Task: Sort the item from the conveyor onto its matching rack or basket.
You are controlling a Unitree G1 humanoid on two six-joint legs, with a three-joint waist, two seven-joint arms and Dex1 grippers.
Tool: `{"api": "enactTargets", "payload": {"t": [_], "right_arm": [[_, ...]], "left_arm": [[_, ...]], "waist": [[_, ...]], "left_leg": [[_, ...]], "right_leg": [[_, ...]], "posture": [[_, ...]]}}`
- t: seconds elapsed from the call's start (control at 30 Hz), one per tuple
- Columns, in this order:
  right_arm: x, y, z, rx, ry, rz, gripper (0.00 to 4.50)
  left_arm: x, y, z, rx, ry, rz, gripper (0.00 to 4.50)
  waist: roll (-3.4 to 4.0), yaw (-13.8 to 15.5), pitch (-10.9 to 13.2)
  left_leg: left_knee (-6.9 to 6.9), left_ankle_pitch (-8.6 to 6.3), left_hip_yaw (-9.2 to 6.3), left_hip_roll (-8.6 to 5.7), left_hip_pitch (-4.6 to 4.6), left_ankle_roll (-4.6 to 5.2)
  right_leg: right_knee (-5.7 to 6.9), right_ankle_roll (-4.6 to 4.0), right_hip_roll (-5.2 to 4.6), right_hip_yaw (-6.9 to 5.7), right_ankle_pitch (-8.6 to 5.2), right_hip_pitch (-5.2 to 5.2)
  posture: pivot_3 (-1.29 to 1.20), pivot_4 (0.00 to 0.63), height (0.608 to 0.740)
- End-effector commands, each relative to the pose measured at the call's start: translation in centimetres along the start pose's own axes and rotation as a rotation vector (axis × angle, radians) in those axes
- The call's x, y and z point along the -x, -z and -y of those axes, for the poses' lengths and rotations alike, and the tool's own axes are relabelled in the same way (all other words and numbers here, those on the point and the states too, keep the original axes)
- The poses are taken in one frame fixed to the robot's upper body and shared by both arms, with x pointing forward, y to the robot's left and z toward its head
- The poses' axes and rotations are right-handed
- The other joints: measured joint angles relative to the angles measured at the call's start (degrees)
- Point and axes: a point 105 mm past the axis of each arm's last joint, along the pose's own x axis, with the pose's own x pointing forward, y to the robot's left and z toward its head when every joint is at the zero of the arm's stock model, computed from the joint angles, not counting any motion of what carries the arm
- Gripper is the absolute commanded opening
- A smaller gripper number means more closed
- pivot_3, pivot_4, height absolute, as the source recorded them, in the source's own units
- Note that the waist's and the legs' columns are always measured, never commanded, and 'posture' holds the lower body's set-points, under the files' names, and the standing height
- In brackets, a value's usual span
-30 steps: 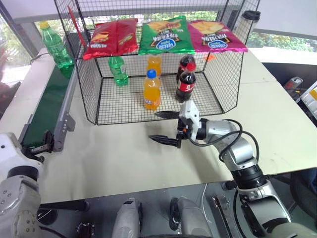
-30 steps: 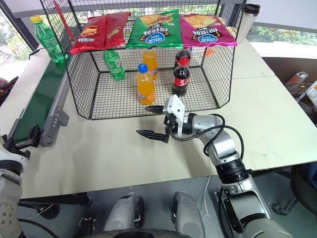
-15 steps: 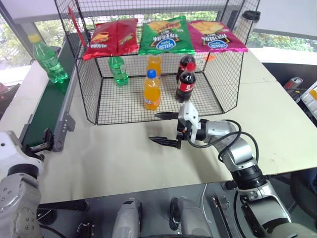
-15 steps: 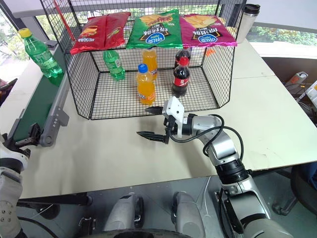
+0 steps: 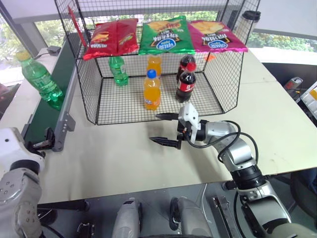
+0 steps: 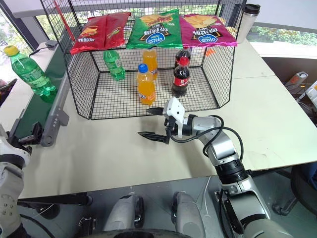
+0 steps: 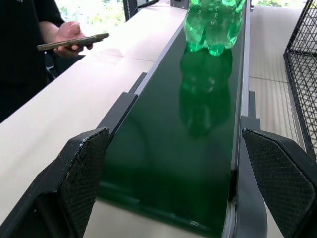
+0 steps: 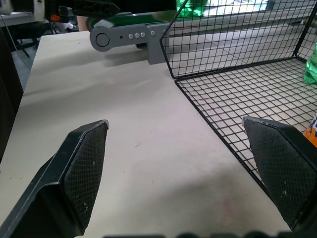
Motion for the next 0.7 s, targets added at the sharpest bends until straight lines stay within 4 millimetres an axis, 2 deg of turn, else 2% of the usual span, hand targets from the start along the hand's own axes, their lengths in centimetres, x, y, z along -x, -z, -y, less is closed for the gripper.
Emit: {"api": "enactTargets", "payload": {"t": [0.03,0.43,0.7], "right_arm": [[0.0,-0.7,-0.1,0.026,-0.004,0.023,4.5],[0.0,-0.7,0.0,0.025,0.004,0.023,4.5],[0.1,-0.8,-0.1,0.023,0.007,0.018,4.5]], "left_arm": [[-0.3,-1.4,0.1,-0.026,-0.006,0.063,4.48],[-2.5,-2.8,0.5,-0.011,-0.019,0.113,4.48],[-3.1,-3.1,0.6,-0.015,-0.013,0.123,4.48]], "waist": [[0.0,0.0,0.0],[0.0,0.0,0.0],[0.0,0.0,0.0]], "left_leg": [[0.0,0.0,0.0,0.0,0.0,0.0],[-0.01,0.0,0.01,0.0,-0.01,0.0],[0.0,0.0,0.02,0.0,0.0,0.0]], "right_leg": [[0.0,0.06,0.0,0.0,0.03,0.0],[0.0,0.08,0.0,0.0,0.05,-0.01],[0.0,0.08,0.0,0.0,0.05,0.0]], "posture": [[0.0,0.15,0.74],[0.0,0.15,0.74],[0.0,0.15,0.74]]}}
